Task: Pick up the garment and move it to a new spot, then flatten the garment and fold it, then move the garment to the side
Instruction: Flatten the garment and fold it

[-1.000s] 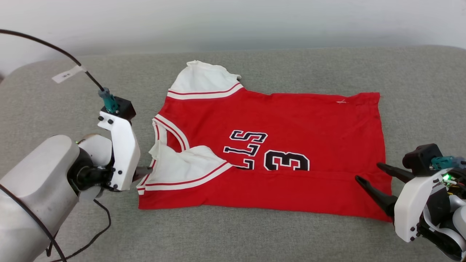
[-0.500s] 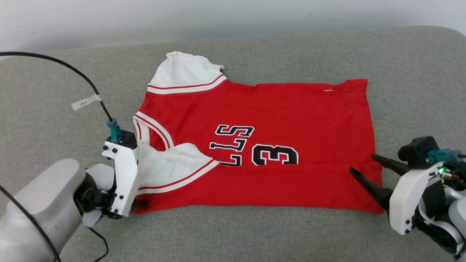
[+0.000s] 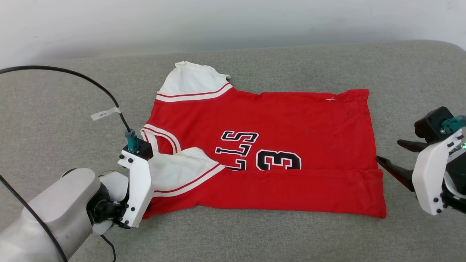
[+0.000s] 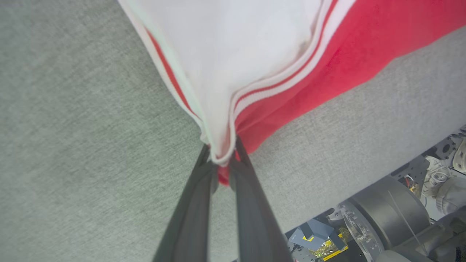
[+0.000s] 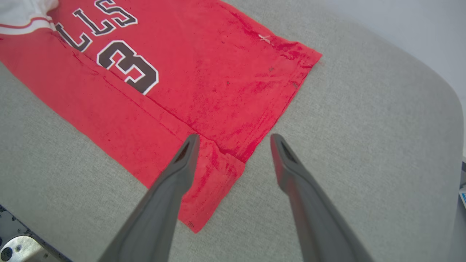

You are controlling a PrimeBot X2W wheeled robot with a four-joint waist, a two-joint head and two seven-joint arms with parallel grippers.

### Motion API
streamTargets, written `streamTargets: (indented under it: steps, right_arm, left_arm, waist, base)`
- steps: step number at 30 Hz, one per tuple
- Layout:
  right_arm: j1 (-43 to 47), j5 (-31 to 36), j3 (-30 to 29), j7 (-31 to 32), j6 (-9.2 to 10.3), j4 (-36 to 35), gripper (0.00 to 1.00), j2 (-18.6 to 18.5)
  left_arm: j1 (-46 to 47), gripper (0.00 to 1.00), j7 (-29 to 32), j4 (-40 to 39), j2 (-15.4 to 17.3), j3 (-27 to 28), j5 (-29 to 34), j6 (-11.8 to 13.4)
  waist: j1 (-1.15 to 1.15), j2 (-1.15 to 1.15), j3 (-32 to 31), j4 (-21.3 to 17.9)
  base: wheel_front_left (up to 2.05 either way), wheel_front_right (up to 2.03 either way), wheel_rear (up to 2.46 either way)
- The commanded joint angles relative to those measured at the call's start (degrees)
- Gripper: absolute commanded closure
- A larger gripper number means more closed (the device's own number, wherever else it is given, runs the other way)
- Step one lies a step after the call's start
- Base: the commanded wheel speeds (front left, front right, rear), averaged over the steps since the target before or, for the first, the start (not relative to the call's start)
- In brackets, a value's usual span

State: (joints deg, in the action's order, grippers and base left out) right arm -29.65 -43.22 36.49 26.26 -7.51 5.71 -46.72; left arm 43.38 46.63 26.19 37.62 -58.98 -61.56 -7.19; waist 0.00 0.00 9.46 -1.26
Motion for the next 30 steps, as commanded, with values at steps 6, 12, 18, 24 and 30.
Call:
streamTargets:
  steps: [6, 12, 18, 24, 30]
  right_arm:
    - [-3.64, -6.82, 5.51, 16.83, 0.04, 0.8, 0.0, -4.07]
    - [-4.5, -11.49, 6.85, 25.84, 0.03, 5.12, 0.0, -1.91]
    - [-4.05, -12.34, 6.54, 26.53, 0.04, 9.86, 0.0, 2.32]
    - [-0.87, -10.88, 8.38, 23.22, 0.03, 15.54, 0.0, 7.28]
    - [1.13, -11.19, 12.24, 20.79, 0.02, 17.14, 0.73, 9.34]
  left_arm:
    - [1.24, 1.0, -1.07, -4.14, 1.36, -1.14, 0.55, -0.2]
    - [2.61, 1.0, -1.48, -6.38, 1.75, -2.02, 0.88, -0.21]
    - [3.6, 1.0, -2.0, -7.03, 1.81, -2.73, 1.68, -0.19]
    - [4.22, 1.0, -2.9, -7.25, 1.74, -3.17, 1.63, -0.2]
    - [3.81, 1.0, -3.8, -6.98, 2.37, -3.82, 1.23, -0.2]
  waist:
    - [0.0, 0.0, -0.33, 0.62]
    - [0.0, 0.0, 0.85, 1.58]
    - [0.0, 0.0, 2.5, 2.23]
    - [0.0, 0.0, 4.4, 2.91]
    - [0.0, 0.0, 4.24, 2.72]
  base:
    - [0.0, 0.0, 0.0]
    - [0.0, 0.0, 0.0]
    - [0.0, 0.0, 0.0]
    - [0.0, 0.0, 0.0]
    - [0.0, 0.0, 0.0]
